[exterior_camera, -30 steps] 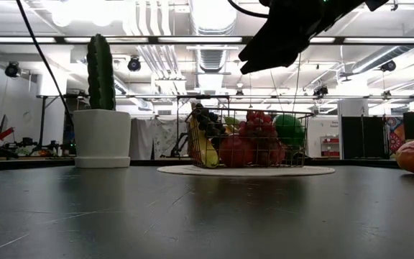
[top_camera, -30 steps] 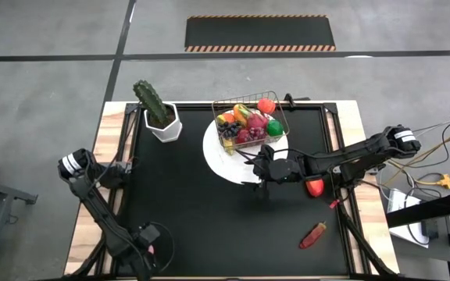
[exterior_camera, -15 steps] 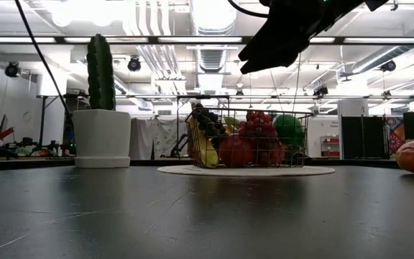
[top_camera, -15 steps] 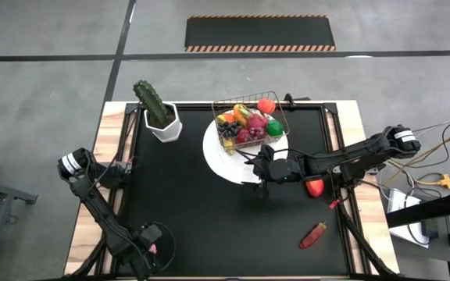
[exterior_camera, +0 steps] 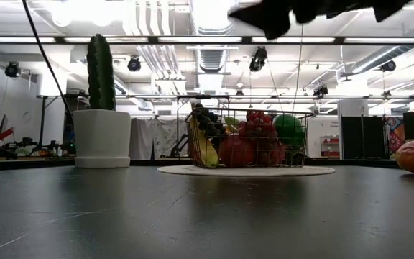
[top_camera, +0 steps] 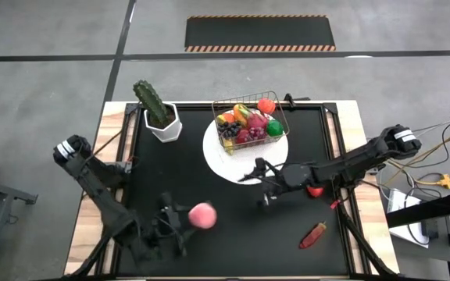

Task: Build produce basket
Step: Put the pink peach into the wire basket

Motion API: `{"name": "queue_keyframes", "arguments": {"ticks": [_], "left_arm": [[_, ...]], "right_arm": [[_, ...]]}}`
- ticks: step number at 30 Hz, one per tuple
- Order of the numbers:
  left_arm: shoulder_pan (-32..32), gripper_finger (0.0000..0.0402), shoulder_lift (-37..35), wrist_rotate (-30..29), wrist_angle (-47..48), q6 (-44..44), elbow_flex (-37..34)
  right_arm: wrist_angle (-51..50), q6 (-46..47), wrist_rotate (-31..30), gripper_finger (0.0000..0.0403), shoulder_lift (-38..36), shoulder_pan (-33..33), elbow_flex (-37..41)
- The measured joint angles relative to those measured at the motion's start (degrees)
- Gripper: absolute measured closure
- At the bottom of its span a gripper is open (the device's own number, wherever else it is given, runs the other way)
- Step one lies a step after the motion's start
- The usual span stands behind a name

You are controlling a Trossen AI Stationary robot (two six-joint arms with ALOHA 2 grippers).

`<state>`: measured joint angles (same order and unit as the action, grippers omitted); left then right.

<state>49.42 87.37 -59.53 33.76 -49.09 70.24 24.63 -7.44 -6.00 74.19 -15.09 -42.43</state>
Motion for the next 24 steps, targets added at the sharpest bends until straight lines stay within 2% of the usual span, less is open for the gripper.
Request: {"name": "queue_keyframes", "arguments": {"ticks": [4, 7, 9, 12, 16, 24], "left_arm": [[-4.4, 0.0162, -0.5, -0.1, -27.6, 33.4, -4.9], [-7.5, 0.0162, 0.2, 6.4, -50.3, 52.7, -11.2], [-9.2, 0.0162, 0.4, 11.5, -63.9, 60.9, -16.0], [-11.7, 0.0162, 0.4, 18.0, -80.0, 66.1, -22.8], [-14.1, 0.0162, 0.4, 22.1, -92.9, 67.9, -28.7], [-15.7, 0.0162, 0.4, 23.9, -94.7, 68.0, -30.4]], "right_arm": [[20.5, -3.4, 2.5, 0.0078, 2.0, -2.4, 6.5], [33.4, -6.0, 2.5, 0.0078, 4.9, -4.1, 10.0], [40.3, -7.3, 2.5, 0.0078, 7.0, -4.9, 11.1], [46.8, -9.0, 2.7, 0.0078, 9.7, -5.8, 11.4], [49.7, -10.6, 3.0, 0.0077, 12.3, -6.3, 9.1], [48.6, -11.4, 0.0, 0.0078, 16.5, -6.2, 2.0]]}}
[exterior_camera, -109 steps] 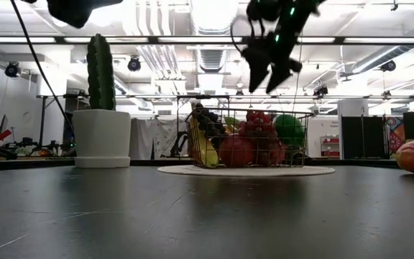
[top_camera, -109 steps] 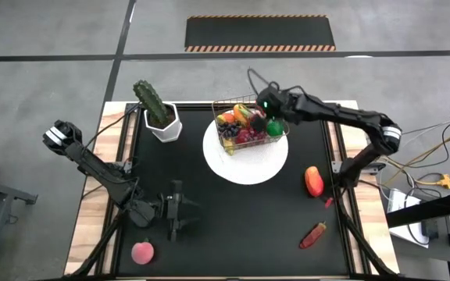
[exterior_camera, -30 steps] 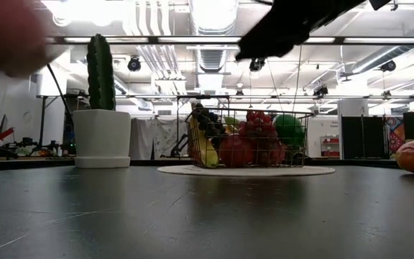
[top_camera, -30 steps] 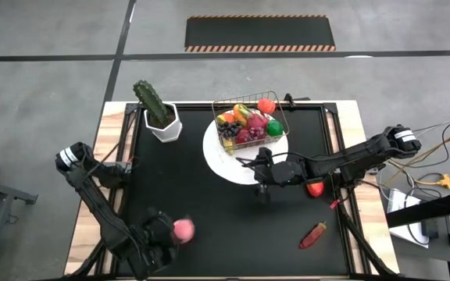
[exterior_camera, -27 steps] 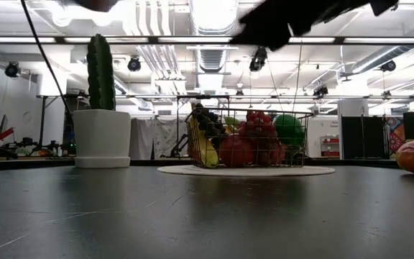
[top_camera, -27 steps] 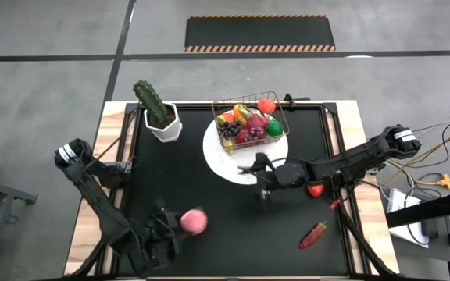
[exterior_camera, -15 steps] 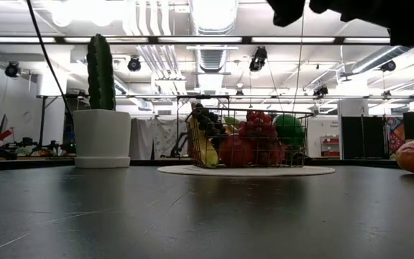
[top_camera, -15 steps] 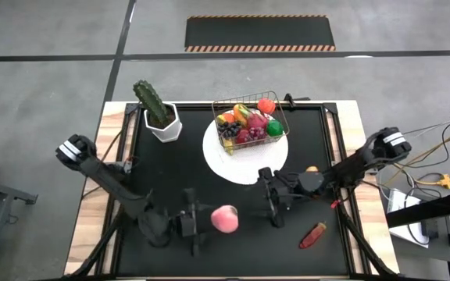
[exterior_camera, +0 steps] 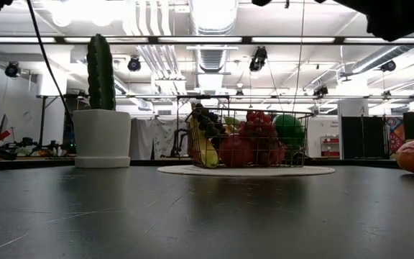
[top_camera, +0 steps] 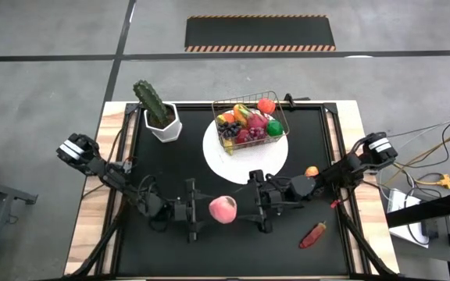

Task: Build produce basket
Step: Put the pink peach into the wire basket

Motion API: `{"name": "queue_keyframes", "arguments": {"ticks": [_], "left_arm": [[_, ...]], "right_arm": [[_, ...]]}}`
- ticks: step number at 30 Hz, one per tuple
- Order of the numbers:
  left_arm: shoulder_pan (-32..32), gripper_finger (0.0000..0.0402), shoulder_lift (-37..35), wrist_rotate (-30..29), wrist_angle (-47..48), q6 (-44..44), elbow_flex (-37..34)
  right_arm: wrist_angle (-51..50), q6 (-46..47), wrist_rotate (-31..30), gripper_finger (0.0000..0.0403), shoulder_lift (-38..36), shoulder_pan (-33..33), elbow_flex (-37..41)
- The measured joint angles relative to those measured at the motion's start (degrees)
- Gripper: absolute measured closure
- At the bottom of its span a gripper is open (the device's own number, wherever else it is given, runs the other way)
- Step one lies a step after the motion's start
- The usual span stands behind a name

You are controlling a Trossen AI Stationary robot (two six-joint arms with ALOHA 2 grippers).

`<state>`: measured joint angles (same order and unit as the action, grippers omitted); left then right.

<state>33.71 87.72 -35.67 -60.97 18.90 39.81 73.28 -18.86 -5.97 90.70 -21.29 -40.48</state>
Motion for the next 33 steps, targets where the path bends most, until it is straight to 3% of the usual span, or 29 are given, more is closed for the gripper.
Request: {"name": "queue_keyframes", "arguments": {"ticks": [11, 19, 22, 33], "left_arm": [[-1.0, 0.0161, -0.1, 0.6, -0.5, -0.1, 0.0], [-1.2, 0.0161, -0.1, 0.4, -0.3, -0.5, 0.0], [-1.3, 0.0159, -0.1, 0.3, -0.1, -0.5, 0.0], [-1.4, 0.0089, -0.1, -2.6, 0.0, -1.8, -1.3]], "right_arm": [[-0.5, 0.8, 0.4, 0.0081, 3.1, 0.2, -3.8], [-1.9, 2.0, 0.5, 0.0166, 2.0, 0.3, -3.8], [-2.3, 2.0, 0.4, 0.0178, 2.0, 0.3, -3.8], [-4.9, 2.4, -1.9, 0.0177, 0.8, 0.4, -3.8]]}}
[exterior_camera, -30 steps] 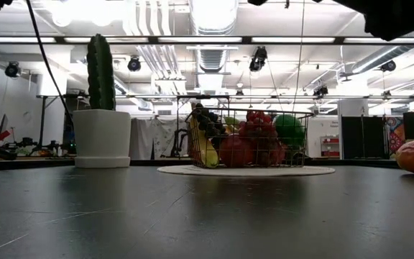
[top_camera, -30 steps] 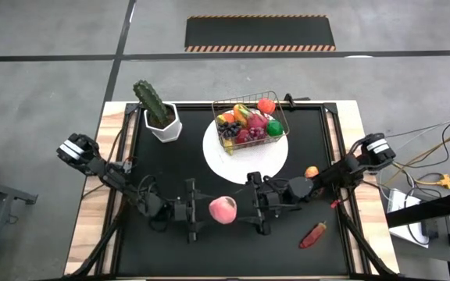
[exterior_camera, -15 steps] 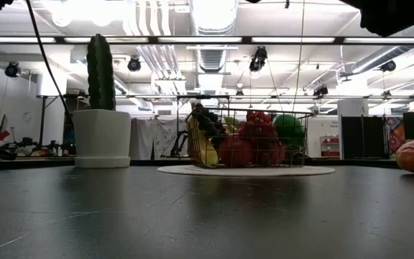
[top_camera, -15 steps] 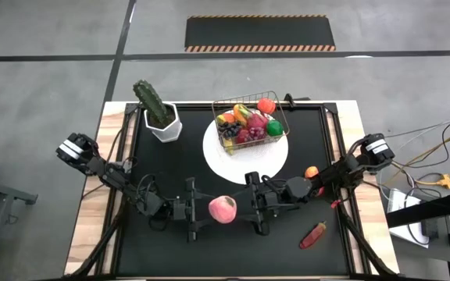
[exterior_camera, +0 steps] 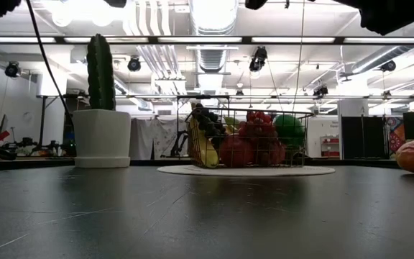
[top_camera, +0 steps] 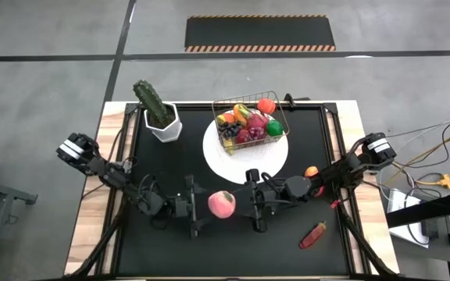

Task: Build produce basket
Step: Put the pink peach into the wire basket

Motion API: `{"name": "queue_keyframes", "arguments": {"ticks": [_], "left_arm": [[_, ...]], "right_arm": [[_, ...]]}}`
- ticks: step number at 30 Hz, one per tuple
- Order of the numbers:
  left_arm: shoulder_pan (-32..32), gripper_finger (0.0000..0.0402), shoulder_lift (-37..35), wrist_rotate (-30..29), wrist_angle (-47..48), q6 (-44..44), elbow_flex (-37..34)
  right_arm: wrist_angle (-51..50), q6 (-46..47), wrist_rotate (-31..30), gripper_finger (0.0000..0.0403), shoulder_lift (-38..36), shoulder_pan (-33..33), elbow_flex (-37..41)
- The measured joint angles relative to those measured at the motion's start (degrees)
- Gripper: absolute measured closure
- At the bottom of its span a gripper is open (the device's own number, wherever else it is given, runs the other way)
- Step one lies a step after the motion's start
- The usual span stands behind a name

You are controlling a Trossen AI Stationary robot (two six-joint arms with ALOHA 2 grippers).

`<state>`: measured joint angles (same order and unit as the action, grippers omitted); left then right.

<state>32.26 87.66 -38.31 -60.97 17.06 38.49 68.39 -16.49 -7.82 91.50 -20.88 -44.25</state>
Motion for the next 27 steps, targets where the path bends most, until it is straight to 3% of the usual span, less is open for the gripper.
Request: {"name": "queue_keyframes", "arguments": {"ticks": [7, 11, 16, 22, 27], "left_arm": [[-0.1, 0.0066, -0.7, -4.4, 0.8, -0.1, -2.6], [-0.1, 0.0065, -2.0, -9.3, 3.7, -0.1, -4.1], [0.0, 0.0065, -3.9, -10.0, 3.5, -0.2, -6.9], [-0.1, 0.0065, -5.4, -9.8, 3.4, -0.1, -8.2], [-0.2, 0.0065, -5.4, -9.7, 3.1, -0.2, -9.2]], "right_arm": [[-4.7, 0.2, -8.2, 0.0177, -1.9, -0.1, 0.0], [-10.6, 0.7, -19.4, 0.0177, -6.2, 0.0, 0.0], [-31.4, 5.7, -31.6, 0.0177, -15.3, 3.6, -2.5], [-71.0, 24.8, -29.5, 0.0177, -20.2, 16.9, -12.3], [-82.9, 30.4, -13.0, 0.0177, -15.9, 31.3, -16.7]]}}
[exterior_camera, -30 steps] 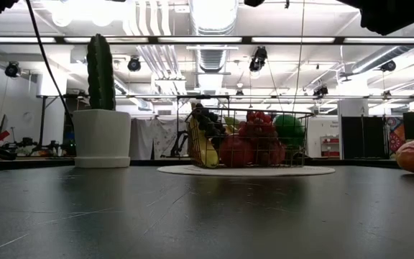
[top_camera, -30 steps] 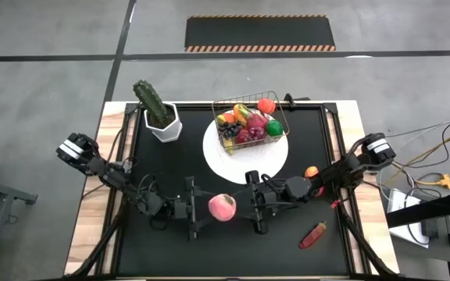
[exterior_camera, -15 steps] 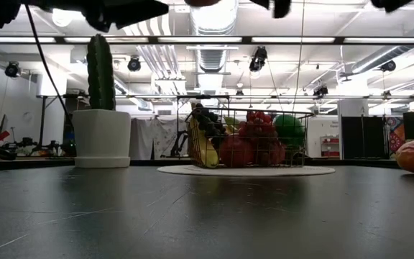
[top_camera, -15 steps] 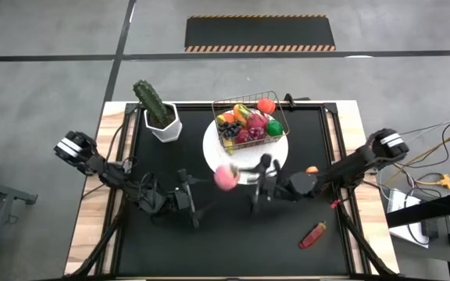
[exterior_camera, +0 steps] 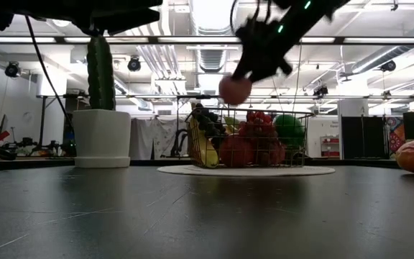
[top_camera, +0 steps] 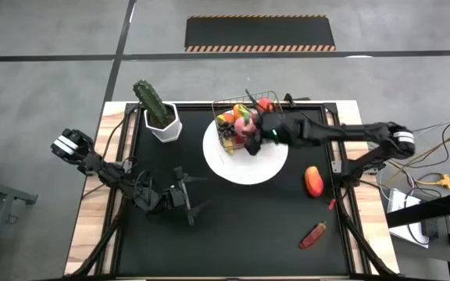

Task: Build produce basket
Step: Put the pink peach into the wire basket

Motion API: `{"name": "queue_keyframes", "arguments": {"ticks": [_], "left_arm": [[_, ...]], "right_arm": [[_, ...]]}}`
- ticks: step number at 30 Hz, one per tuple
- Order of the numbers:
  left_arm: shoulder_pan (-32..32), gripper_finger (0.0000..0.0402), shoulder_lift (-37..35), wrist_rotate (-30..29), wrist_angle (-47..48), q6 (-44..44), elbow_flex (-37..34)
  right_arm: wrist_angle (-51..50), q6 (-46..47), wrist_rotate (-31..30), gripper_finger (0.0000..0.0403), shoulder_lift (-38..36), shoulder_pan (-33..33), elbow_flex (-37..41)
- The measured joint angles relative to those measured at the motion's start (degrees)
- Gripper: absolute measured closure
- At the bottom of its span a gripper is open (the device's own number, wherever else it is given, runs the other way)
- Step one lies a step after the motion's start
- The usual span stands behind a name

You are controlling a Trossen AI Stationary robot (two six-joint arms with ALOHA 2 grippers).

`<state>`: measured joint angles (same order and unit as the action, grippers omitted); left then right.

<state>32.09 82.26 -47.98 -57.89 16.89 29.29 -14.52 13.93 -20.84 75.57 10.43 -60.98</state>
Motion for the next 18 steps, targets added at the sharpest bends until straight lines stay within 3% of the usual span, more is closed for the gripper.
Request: {"name": "queue_keyframes", "arguments": {"ticks": [3, 8, 14, 18], "left_arm": [[0.0, 0.0065, 0.0, 0.1, 0.0, -0.3, -0.4], [0.0, 0.0065, 0.0, 0.1, 0.0, -0.5, -0.4], [0.0, 0.0065, 0.0, 0.1, -0.1, -0.5, -0.6], [0.0, 0.0065, 0.0, 0.1, 0.0, -0.5, -0.6]], "right_arm": [[-0.2, 0.5, 7.1, 0.0177, 4.1, 6.8, -1.7], [-3.2, 0.9, 10.3, 0.0177, 10.9, 13.5, -6.5], [-10.0, -1.0, 10.4, 0.0172, 16.4, 14.0, -12.1], [-10.7, -1.0, 10.3, 0.0144, 18.4, 13.9, -14.3]]}}
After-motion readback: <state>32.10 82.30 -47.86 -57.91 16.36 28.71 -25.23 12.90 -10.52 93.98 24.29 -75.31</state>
